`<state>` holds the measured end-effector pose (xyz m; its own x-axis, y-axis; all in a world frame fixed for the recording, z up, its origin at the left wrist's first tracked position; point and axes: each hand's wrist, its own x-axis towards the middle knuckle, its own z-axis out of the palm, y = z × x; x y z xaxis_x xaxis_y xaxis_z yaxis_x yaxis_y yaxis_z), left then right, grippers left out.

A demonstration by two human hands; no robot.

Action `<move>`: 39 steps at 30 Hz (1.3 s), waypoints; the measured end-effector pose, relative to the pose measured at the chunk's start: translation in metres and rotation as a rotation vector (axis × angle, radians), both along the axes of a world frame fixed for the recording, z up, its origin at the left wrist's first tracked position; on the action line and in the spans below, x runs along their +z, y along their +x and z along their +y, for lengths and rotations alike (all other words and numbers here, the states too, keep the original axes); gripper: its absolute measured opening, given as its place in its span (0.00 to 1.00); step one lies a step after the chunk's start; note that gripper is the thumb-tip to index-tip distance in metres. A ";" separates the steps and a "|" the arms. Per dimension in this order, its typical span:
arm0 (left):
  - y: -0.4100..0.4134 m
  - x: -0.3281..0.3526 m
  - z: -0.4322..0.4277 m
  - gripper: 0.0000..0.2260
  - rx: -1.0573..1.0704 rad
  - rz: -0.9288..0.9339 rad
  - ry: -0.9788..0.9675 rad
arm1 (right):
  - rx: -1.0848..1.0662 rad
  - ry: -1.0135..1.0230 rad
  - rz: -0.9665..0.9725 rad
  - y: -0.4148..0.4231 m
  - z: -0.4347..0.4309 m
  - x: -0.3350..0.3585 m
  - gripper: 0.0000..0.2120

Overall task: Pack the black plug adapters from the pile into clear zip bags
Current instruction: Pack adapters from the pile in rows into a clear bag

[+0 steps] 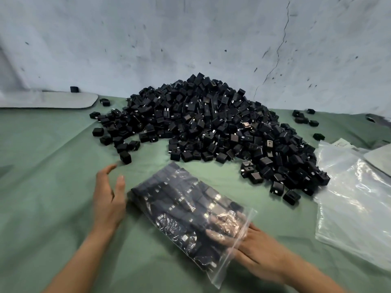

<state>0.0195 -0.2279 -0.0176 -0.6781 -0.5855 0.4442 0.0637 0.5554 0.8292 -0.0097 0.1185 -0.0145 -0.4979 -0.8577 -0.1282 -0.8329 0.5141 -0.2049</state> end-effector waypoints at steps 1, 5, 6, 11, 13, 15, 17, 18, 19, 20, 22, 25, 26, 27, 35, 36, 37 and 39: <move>0.001 -0.008 -0.002 0.21 -0.045 -0.011 0.075 | 0.016 0.011 -0.002 -0.002 -0.003 0.001 0.21; -0.002 -0.019 -0.005 0.19 -0.246 -0.151 0.200 | 0.071 -0.011 -0.008 -0.011 -0.012 0.007 0.21; -0.003 -0.018 -0.005 0.19 -0.288 -0.188 0.178 | 0.080 -0.018 -0.006 -0.013 -0.012 0.008 0.21; -0.004 -0.020 -0.007 0.18 -0.338 -0.178 0.215 | 0.105 0.056 0.019 -0.014 -0.009 0.006 0.22; -0.005 -0.020 -0.007 0.17 -0.342 -0.156 0.240 | 0.107 0.071 0.038 -0.014 -0.007 0.009 0.22; -0.007 -0.022 -0.007 0.16 -0.342 -0.152 0.251 | 0.152 0.051 0.194 -0.012 -0.004 0.011 0.21; -0.007 -0.024 -0.009 0.17 -0.336 -0.151 0.255 | 0.169 0.085 0.371 -0.008 -0.002 0.012 0.21; -0.008 -0.024 -0.009 0.18 -0.332 -0.150 0.254 | 0.166 0.101 0.402 -0.006 -0.003 0.012 0.21; -0.008 -0.024 -0.010 0.18 -0.328 -0.151 0.255 | 0.174 0.084 0.443 -0.003 -0.006 0.012 0.20; -0.008 -0.024 -0.010 0.17 -0.327 -0.150 0.260 | 0.179 0.074 0.471 -0.001 -0.009 0.013 0.20; -0.009 -0.025 -0.010 0.16 -0.328 -0.142 0.273 | 0.159 0.070 0.525 0.002 -0.015 0.012 0.20; -0.009 -0.026 -0.009 0.16 -0.323 -0.142 0.266 | 0.118 0.062 0.528 0.005 -0.019 0.012 0.21; -0.009 -0.026 -0.009 0.17 -0.321 -0.143 0.264 | 0.111 0.057 0.526 0.006 -0.019 0.010 0.21; -0.009 -0.026 -0.009 0.18 -0.317 -0.141 0.265 | 0.100 0.057 0.525 0.005 -0.020 0.009 0.22; -0.008 -0.024 -0.007 0.20 -0.326 -0.122 0.283 | 0.027 0.047 0.407 0.003 -0.023 0.003 0.24; -0.008 -0.024 -0.006 0.20 -0.327 -0.119 0.282 | 0.019 0.061 0.428 0.003 -0.023 0.001 0.24; -0.008 -0.024 -0.006 0.20 -0.327 -0.117 0.285 | 0.016 0.061 0.449 0.004 -0.023 0.000 0.24; -0.008 -0.023 -0.005 0.19 -0.328 -0.111 0.297 | 0.008 0.046 0.467 0.007 -0.021 0.000 0.24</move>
<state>0.0113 -0.2326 -0.0408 -0.8831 -0.4228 0.2036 0.0979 0.2583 0.9611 -0.0031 0.0974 -0.0144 -0.5049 -0.8603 0.0705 -0.8343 0.5073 0.2159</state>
